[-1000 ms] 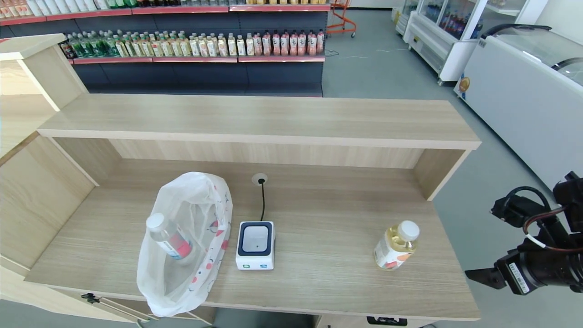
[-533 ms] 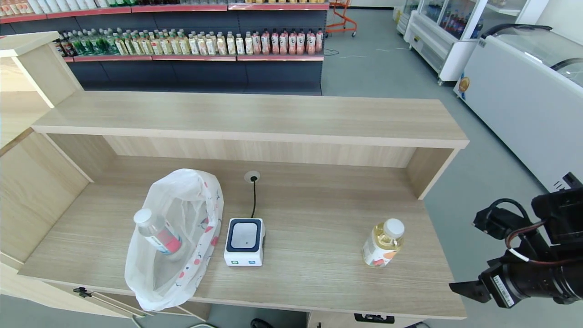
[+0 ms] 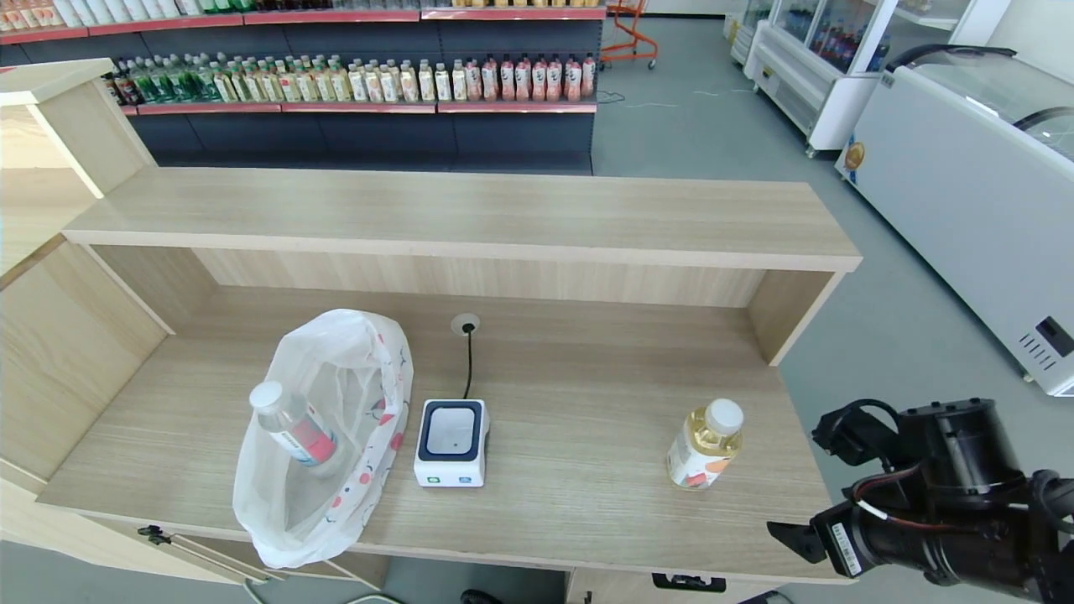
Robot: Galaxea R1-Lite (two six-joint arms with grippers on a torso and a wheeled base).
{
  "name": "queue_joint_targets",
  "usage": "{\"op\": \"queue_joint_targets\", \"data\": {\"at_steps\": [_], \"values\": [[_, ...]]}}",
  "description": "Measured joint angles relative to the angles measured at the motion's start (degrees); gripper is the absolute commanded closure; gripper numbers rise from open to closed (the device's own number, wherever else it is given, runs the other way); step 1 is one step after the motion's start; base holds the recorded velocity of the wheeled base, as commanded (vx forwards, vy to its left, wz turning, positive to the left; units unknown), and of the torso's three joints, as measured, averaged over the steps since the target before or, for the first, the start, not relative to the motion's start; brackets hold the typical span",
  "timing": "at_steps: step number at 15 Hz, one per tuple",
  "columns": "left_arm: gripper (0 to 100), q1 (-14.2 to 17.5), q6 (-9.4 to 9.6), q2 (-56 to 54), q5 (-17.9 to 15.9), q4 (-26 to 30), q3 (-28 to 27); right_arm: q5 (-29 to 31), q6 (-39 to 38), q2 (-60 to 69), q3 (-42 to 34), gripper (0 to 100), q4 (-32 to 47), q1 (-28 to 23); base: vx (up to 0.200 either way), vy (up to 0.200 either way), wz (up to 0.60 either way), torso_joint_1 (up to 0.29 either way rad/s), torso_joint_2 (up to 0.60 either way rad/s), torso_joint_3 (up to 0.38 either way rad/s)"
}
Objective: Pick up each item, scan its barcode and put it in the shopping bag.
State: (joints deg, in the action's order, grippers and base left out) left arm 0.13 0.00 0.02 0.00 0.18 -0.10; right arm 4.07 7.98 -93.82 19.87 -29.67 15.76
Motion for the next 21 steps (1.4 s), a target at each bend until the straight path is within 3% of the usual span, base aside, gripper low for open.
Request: {"op": "queue_joint_targets", "data": {"at_steps": [14,21], "values": [[0,0.0,0.00,0.0,0.0,0.0,0.0,0.3,3.0,-22.1,1.5,0,-30.1,4.6,0.000,0.000,0.00,0.000,0.00,0.000],[0,0.0,0.00,0.0,0.0,0.0,0.0,-1.5,3.5,-29.4,4.8,0,-39.0,5.6,0.000,0.000,0.00,0.000,0.00,0.000]]}}
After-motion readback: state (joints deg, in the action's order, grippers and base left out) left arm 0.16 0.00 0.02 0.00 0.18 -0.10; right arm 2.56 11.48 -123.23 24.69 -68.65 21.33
